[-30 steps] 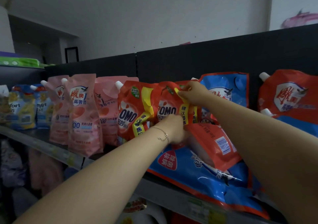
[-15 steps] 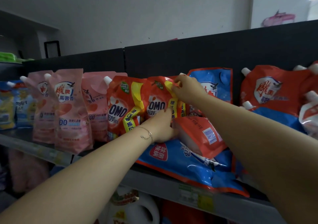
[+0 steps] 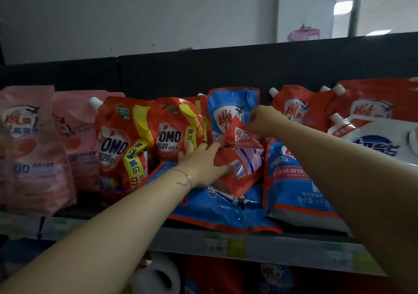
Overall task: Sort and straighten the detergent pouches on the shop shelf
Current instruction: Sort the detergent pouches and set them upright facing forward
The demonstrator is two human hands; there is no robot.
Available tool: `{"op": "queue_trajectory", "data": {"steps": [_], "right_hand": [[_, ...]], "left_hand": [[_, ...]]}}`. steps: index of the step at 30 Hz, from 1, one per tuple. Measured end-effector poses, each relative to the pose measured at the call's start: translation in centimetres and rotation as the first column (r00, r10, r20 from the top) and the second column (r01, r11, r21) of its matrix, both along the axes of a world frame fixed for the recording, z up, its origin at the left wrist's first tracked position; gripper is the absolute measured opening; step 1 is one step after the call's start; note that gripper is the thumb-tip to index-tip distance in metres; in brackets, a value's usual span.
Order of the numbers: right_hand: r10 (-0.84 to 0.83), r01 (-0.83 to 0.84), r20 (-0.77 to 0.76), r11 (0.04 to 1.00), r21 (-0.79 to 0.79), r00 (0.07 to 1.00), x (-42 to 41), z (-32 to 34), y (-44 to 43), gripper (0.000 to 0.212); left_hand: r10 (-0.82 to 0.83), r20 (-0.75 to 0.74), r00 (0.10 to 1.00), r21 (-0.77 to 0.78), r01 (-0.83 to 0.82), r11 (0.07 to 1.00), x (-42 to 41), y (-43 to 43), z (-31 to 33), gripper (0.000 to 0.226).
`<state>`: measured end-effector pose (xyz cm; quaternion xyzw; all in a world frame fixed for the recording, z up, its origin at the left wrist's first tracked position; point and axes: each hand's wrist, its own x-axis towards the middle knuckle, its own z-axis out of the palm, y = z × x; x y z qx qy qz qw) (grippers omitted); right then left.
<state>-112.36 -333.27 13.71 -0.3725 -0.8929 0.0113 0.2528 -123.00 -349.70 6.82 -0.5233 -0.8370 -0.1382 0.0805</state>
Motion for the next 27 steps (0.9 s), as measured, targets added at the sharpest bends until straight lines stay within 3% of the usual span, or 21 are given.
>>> {"op": "queue_trajectory", "data": {"steps": [4, 11, 14, 20, 27], "right_hand": [[-0.056, 0.063, 0.072, 0.994, -0.093, 0.996, 0.2, -1.0, 1.4, 0.025], [-0.001, 0.006, 0.158, 1.0, -0.029, 0.987, -1.7, -1.6, 1.2, 0.044], [-0.052, 0.054, 0.214, 0.999, -0.005, 0.976, -2.1, -1.4, 1.5, 0.042], [-0.139, 0.156, 0.222, 0.986, -0.057, 0.965, -3.1, -0.8, 2.5, 0.053], [-0.093, 0.122, 0.187, 0.981, -0.153, 0.978, -3.1, -0.2, 3.0, 0.032]], "left_hand": [[-0.005, -0.036, 0.999, 0.038, 0.007, 0.999, -0.2, -0.2, -0.4, 0.07], [0.019, -0.114, 0.993, 0.015, -0.018, 1.0, -0.4, -0.2, -0.7, 0.074], [0.026, -0.172, 0.985, -0.006, -0.028, 1.0, -0.3, -0.2, -0.8, 0.076], [0.022, -0.098, 0.995, -0.009, -0.023, 1.0, -0.4, -0.1, -1.0, 0.087], [0.035, -0.062, 0.997, -0.013, -0.036, 0.999, -0.4, -0.2, -1.1, 0.096]]}}
